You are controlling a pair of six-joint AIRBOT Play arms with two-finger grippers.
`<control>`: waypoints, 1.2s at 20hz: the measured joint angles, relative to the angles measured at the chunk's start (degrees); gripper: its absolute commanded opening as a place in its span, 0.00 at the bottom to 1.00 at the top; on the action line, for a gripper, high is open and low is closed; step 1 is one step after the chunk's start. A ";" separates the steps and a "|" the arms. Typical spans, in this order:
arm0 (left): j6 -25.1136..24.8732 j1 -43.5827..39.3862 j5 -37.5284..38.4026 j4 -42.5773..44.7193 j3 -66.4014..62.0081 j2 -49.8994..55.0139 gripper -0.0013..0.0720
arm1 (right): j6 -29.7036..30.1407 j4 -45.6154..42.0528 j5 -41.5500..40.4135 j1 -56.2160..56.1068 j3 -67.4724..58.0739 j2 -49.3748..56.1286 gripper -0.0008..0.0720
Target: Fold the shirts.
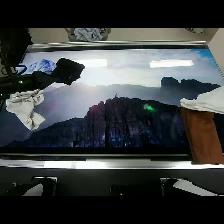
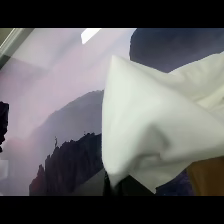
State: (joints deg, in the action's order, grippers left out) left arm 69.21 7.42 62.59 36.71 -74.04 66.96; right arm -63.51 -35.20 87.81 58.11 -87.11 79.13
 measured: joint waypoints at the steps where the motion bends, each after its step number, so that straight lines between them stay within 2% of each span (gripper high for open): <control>1: -0.02 0.00 0.00 0.00 0.00 0.00 0.06 | 0.00 -0.17 1.84 1.27 0.00 -0.42 0.07; 4: -0.20 0.00 0.00 0.00 0.00 0.00 0.06 | -0.17 -7.30 9.25 3.06 0.02 -1.51 0.07; 8: -0.22 0.00 0.22 -0.02 0.00 0.00 0.06 | -1.51 -28.85 15.34 3.32 2.21 -3.06 0.07; 11: -0.22 0.00 0.50 -0.02 0.00 0.00 0.06 | -1.90 -41.59 16.17 3.45 7.37 -3.61 0.07; 14: -0.24 0.00 0.57 -0.02 0.00 0.00 0.06 | -1.99 -47.25 13.62 3.54 14.23 -3.82 0.07; 15: -0.24 0.00 0.59 -0.04 0.00 0.00 0.06 | -2.05 -48.22 12.72 3.54 16.33 -3.87 0.11; 16: -0.24 0.00 0.59 -0.04 0.00 0.00 0.06 | -2.14 -49.16 11.45 3.54 18.43 -3.87 0.44; 17: -0.24 0.00 0.59 -0.04 0.00 0.00 0.06 | -2.34 -50.25 10.56 3.54 20.09 -3.91 0.84; 18: -0.24 0.00 0.61 -0.04 0.00 0.00 0.06 | -2.36 -50.56 9.27 3.56 21.05 -3.93 0.92; 21: -0.22 0.02 0.68 -0.50 -0.55 0.00 0.06 | -1.18 -51.19 6.29 3.54 19.76 -3.98 0.93; 24: 0.13 0.22 0.70 0.57 -5.09 0.00 0.05 | 0.72 -51.34 2.58 3.34 10.38 -3.96 0.92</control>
State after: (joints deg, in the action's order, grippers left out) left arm 69.34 7.64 63.29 37.28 -79.13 66.96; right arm -62.78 -86.54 90.39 61.45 -76.73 75.18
